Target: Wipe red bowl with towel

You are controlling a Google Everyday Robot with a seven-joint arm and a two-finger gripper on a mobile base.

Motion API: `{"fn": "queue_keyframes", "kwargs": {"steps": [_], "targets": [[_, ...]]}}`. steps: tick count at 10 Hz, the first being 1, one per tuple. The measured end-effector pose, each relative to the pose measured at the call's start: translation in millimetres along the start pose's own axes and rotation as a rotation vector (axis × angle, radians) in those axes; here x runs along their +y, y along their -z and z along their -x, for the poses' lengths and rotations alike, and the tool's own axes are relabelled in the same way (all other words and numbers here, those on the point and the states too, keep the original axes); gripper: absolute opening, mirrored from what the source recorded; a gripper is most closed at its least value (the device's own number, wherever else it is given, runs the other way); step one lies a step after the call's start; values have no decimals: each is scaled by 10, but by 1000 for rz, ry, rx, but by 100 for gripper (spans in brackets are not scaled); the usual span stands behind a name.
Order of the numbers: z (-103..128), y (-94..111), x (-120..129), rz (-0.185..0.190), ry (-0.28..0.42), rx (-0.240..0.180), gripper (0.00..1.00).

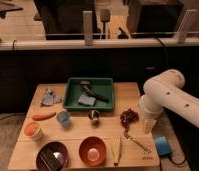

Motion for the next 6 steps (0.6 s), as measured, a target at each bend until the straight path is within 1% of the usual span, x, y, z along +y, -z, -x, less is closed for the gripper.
{"fn": "queue_keyframes", "kwargs": {"steps": [2,3,4,6], "targets": [[173,4,-44,-8,36,2,80],[204,8,-54,-10,43,1,80],[276,1,-79,-12,64,3,80],[556,-9,-150,-16,108,0,80]]}}
